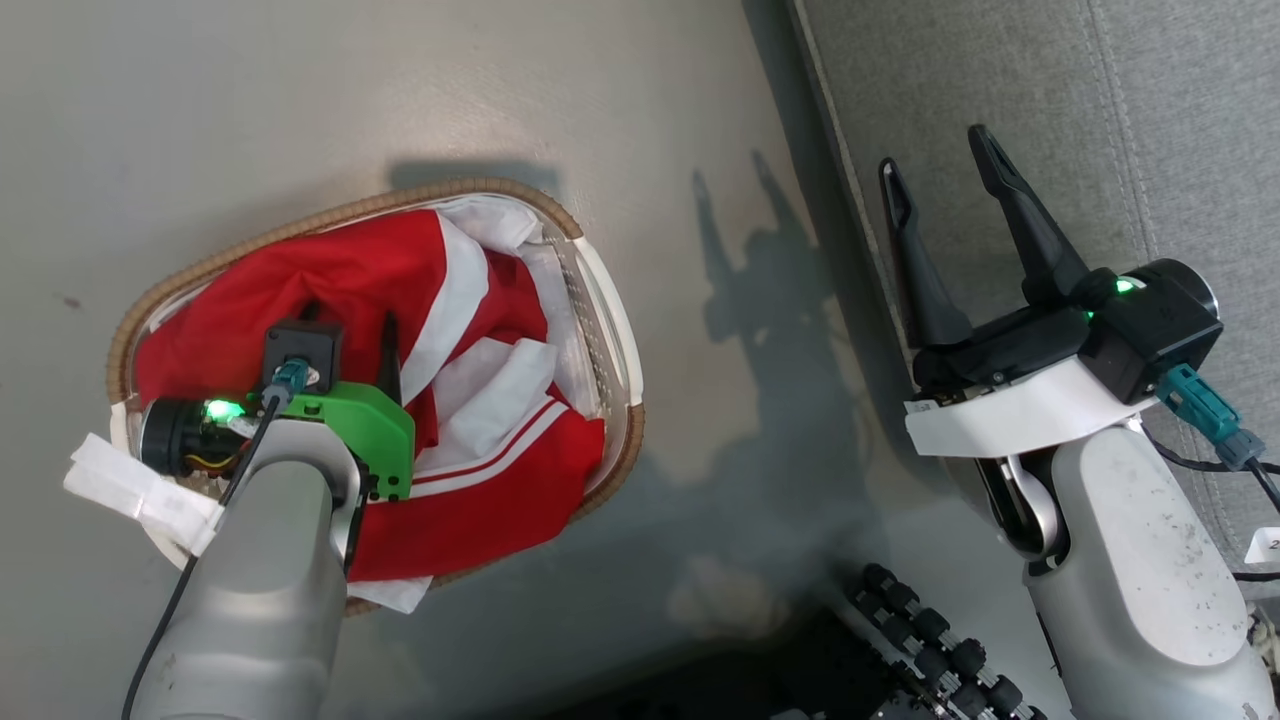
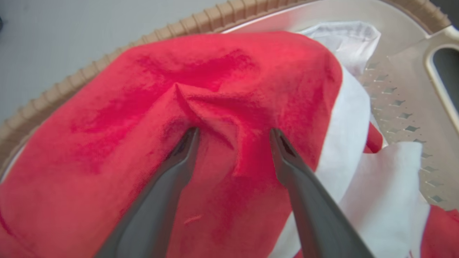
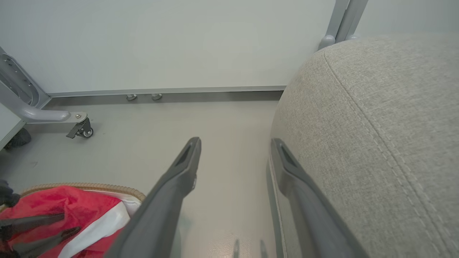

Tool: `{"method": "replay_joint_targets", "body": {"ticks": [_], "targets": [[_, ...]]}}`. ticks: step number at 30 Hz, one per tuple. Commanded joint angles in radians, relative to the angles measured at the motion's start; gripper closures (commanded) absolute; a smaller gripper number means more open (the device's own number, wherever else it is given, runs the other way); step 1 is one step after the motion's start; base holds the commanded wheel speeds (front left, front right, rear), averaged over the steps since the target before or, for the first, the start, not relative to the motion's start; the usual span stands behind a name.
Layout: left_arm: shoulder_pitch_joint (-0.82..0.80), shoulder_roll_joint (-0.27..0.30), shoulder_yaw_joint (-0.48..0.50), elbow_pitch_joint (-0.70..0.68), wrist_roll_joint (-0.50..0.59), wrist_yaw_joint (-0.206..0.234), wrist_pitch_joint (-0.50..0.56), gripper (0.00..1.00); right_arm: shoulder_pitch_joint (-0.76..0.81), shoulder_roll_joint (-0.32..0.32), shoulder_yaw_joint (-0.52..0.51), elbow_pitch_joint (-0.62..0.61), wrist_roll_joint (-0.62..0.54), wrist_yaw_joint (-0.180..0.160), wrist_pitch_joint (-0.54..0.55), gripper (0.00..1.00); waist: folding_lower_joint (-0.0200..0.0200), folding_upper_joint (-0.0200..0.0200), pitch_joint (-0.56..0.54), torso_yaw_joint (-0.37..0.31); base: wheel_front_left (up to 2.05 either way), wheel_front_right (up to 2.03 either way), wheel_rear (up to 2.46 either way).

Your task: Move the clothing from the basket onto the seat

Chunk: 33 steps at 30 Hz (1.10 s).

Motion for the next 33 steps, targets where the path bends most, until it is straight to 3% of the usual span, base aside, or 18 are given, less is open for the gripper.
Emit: {"method": "replay_joint_targets", "body": {"ticks": [1,8,17,19,21,23,33], "targets": [[-0.023,0.009,0.0,0.02,0.006,0.008,0.0,0.0,-0.013,-0.001,0.0,-0.003,-0.004,0.0,-0.002,0.0,0.0,-0.0001,0.015,-0.001,0.0,0.0,0.0],[-0.091,0.009,-0.008,0.162,-0.007,0.003,0.009,0.0,-0.015,0.006,0.013,-0.002,-0.004,0.0,-0.002,0.0,0.0,-0.0001,0.034,-0.004,0.0,0.0,0.0],[-0.127,0.006,-0.027,0.218,-0.013,0.005,0.065,0.0,-0.023,0.01,0.017,0.0,0.001,0.0,-0.002,0.0,0.0,-0.0001,0.046,-0.01,0.0,0.0,0.0],[-0.129,0.006,-0.031,0.223,-0.015,0.005,0.079,0.11,-0.02,0.011,0.017,-0.002,-0.001,0.0,-0.002,0.0,0.0,-0.0001,0.047,-0.01,0.0,0.0,0.0],[-0.132,0.005,-0.031,0.225,-0.02,0.008,0.093,0.09,-0.017,0.012,0.016,-0.007,-0.003,0.0,-0.002,0.0,0.0,-0.0001,0.049,-0.011,0.0,0.0,0.0],[-0.135,0.004,-0.033,0.226,-0.024,0.008,0.105,0.0,-0.016,0.006,0.012,-0.008,-0.001,0.0,-0.002,0.0,0.0,-0.0001,0.053,-0.009,0.0,0.0,0.0],[-0.151,-0.001,-0.054,0.23,-0.033,0.0,0.143,0.0,-0.011,-0.01,0.005,-0.014,0.001,0.0,-0.002,0.0,0.0,-0.0001,0.064,-0.003,0.0,0.0,0.0]]}}
